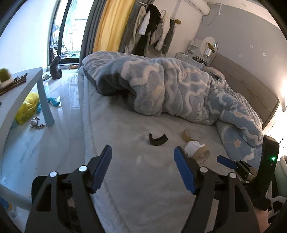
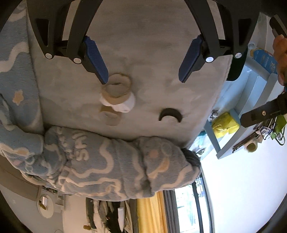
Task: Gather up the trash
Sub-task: 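Close the right gripper on the brown tape roll and lift it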
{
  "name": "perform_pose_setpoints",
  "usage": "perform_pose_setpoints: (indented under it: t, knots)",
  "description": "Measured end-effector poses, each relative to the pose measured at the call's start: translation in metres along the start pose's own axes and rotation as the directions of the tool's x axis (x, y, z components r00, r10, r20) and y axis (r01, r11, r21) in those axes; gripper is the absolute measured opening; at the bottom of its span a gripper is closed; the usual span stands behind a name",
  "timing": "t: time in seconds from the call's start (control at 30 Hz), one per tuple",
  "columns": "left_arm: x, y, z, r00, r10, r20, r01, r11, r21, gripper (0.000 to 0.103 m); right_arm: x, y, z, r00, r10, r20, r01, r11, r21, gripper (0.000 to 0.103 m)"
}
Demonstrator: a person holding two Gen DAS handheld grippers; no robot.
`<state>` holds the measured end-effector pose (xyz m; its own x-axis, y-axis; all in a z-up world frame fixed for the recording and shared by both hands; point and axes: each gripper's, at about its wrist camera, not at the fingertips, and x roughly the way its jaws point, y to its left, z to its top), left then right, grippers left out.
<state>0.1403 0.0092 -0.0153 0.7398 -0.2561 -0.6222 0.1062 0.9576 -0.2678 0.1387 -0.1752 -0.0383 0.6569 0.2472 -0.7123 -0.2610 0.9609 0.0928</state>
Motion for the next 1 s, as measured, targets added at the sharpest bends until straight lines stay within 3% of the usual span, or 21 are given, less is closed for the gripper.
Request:
perform_pose_setpoints:
  t: [0.27, 0.6, 0.67, 1.0]
  knots:
    - [0.021, -0.012, 0.002, 1.000, -0.015, -0.022, 0.015, 1.000, 0.003, 0.086, 0.011, -0.024, -0.002, 0.999, -0.027, -0.019, 0.027, 0.999, 0.026, 0.082]
    - [0.046, -0.022, 0.005, 0.999, -0.008, -0.053, 0.009, 1.000, 0.016, 0.090, 0.030, -0.031, -0.002, 0.999, -0.012, -0.048, 0.013, 1.000, 0.020, 0.081]
    - [0.051, -0.024, 0.005, 0.998, -0.011, -0.061, 0.012, 1.000, 0.019, 0.090, 0.034, -0.031, -0.002, 0.999, -0.014, -0.052, 0.015, 1.000, 0.016, 0.072]
    - [0.073, -0.029, 0.007, 0.995, -0.009, -0.094, 0.013, 0.999, 0.037, 0.092, 0.049, -0.038, 0.003, 0.997, -0.002, -0.082, 0.006, 0.999, 0.045, 0.051]
